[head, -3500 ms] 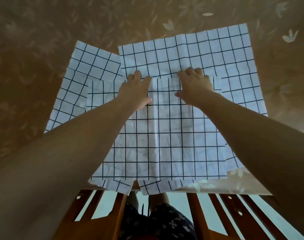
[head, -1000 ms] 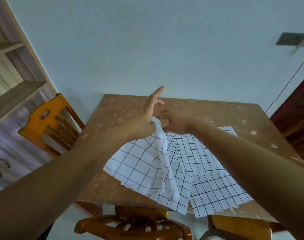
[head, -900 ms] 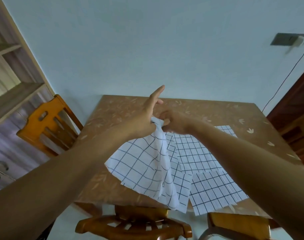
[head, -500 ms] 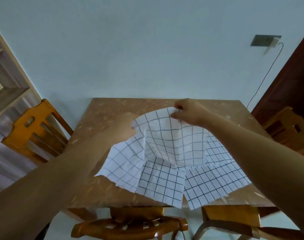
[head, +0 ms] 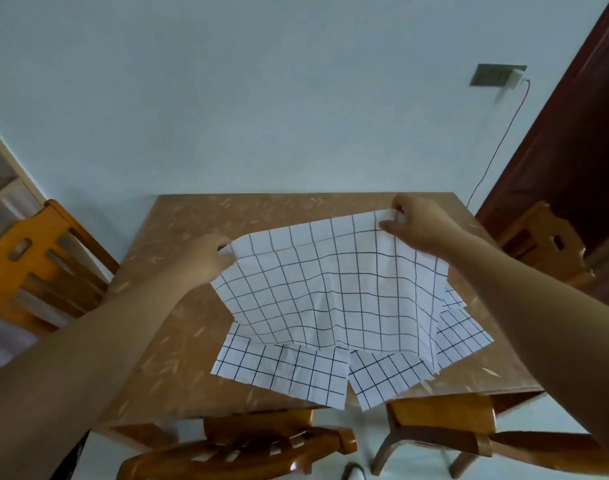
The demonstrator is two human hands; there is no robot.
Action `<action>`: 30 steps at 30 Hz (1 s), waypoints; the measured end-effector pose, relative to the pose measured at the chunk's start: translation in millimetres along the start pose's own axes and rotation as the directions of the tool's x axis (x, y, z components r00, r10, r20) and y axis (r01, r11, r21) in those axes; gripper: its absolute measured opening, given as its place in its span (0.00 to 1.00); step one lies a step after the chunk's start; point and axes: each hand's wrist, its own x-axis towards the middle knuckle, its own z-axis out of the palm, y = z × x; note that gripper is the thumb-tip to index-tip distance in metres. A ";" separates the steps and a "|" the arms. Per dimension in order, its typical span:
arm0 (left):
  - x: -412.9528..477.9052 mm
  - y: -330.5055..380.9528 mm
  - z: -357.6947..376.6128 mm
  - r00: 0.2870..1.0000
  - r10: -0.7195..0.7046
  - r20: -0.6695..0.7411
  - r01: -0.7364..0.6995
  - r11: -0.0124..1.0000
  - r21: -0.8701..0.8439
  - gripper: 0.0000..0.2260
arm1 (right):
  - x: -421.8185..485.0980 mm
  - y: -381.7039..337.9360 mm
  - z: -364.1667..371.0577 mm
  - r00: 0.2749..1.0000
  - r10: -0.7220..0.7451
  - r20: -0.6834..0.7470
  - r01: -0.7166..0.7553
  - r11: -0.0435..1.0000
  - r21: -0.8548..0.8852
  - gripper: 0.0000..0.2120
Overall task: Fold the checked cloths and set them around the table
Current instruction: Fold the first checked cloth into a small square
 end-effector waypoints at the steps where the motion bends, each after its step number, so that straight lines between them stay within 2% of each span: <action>1: 1.6 2.2 3.0 1.000 -0.024 -0.002 0.024 1.000 -0.003 0.05 | -0.3 6.8 0.9 1.000 0.005 -0.009 -0.005 1.000 -0.013 0.10; 8: 17.5 34.3 20.0 0.995 -0.091 -0.031 0.089 0.994 -0.055 0.05 | 6.3 41.8 7.6 0.991 0.099 0.088 -0.102 0.994 0.038 0.06; 13: 27.0 89.3 50.3 0.998 -0.028 0.050 0.028 1.000 0.003 0.08 | -3.4 49.9 11.5 0.979 0.022 0.200 -0.040 0.996 0.084 0.13; 18: 36.3 134.9 79.3 0.999 -0.003 0.050 0.000 0.998 0.056 0.14 | -3.9 74.6 -2.1 0.982 -0.024 0.188 0.010 0.997 0.077 0.07; 23: 48.2 145.7 77.8 0.981 -0.146 -0.131 0.137 0.988 -0.074 0.14 | 4.5 134.7 -28.1 0.978 0.012 0.206 -0.008 1.000 -0.021 0.19; 25: 48.8 146.9 79.3 0.970 -0.207 -0.128 0.192 0.973 -0.125 0.11 | 4.7 153.3 -32.1 0.966 0.021 0.256 0.011 0.993 -0.120 0.22; 27: 48.2 154.6 84.3 0.970 -0.211 -0.123 0.195 0.973 -0.126 0.11 | 4.2 165.4 -31.5 0.954 -0.005 0.299 0.063 0.981 -0.185 0.26; 30: 45.9 172.0 95.0 0.977 -0.187 -0.106 0.175 0.979 -0.107 0.16 | 2.3 170.3 -33.7 0.927 -0.028 0.375 0.092 0.984 -0.154 0.33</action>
